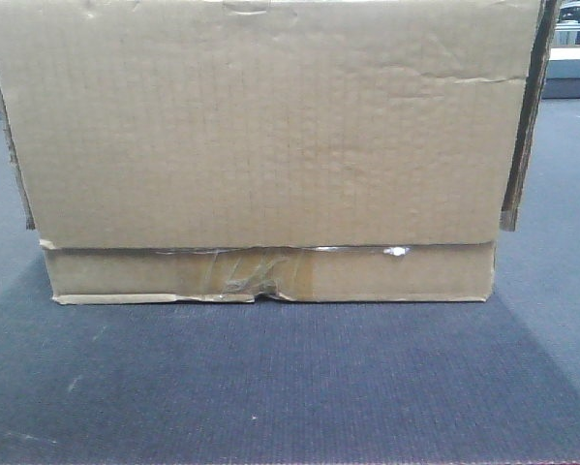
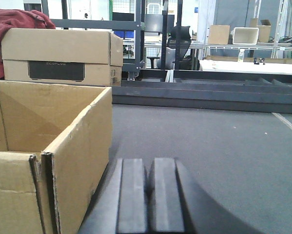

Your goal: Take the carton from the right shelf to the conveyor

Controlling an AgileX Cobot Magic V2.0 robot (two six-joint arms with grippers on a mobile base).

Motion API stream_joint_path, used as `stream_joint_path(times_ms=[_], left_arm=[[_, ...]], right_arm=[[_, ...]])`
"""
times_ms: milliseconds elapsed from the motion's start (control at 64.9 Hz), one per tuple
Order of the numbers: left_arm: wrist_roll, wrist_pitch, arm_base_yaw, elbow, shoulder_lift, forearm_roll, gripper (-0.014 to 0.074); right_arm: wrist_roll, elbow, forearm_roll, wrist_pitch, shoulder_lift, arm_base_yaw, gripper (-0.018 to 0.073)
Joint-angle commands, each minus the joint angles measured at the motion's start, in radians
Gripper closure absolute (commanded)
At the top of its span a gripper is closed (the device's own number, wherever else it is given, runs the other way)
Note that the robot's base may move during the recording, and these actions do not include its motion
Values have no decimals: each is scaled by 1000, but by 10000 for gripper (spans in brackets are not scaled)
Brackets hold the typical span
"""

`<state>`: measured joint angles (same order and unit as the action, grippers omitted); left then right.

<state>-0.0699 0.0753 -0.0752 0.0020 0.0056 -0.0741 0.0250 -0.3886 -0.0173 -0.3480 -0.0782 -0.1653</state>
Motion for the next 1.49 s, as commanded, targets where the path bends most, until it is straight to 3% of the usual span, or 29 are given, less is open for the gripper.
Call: stream_joint_path(times_ms=[0, 200, 370, 493, 724, 1479], left_arm=[[6, -19, 4, -2, -6, 2, 576], [6, -19, 4, -2, -6, 2, 576], [6, -19, 4, -2, -6, 2, 576], [6, -19, 4, -2, -6, 2, 576], [6, -19, 4, -2, -6, 2, 576], [6, -19, 4, -2, -6, 2, 576]], right_arm=[[4, 2, -11, 28, 3, 6, 629], [-1, 5, -11, 18, 3, 35, 629], [-158, 80, 131, 63, 4, 138, 629], [-170, 211, 162, 182, 39, 182, 629], [-170, 389, 162, 386, 78, 182, 629], [-170, 389, 162, 348, 78, 182, 629]])
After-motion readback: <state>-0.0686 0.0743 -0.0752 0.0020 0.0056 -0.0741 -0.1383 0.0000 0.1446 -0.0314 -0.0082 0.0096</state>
